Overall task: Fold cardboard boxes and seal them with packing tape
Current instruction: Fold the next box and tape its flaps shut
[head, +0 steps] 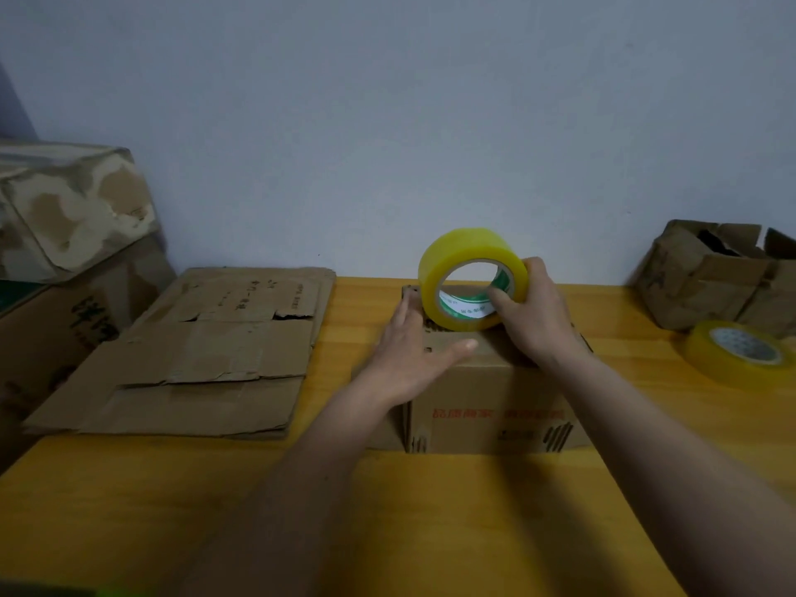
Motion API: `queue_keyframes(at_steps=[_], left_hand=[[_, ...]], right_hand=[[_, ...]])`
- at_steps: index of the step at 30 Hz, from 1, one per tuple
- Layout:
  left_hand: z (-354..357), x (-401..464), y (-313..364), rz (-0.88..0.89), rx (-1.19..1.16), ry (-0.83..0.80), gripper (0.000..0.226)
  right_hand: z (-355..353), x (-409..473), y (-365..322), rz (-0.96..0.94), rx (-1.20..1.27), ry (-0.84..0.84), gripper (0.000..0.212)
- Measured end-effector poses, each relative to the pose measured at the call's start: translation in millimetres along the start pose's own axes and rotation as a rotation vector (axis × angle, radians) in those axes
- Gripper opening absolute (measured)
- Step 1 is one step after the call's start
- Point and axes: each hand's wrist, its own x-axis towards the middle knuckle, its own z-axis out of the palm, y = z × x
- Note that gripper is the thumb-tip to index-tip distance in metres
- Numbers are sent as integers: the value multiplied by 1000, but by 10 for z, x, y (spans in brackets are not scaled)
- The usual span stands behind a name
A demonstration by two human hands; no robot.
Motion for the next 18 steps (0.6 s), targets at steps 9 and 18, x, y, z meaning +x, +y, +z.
queue_keyframes(at_steps=[9,18], left_hand=[[-32,-71,-37,-362,9,-217,113],[99,-54,330,159,103,-35,77]], right_hand=[[-302,157,-9,-80,-132,94,28],[-516,178,262,100,-8,207,17]])
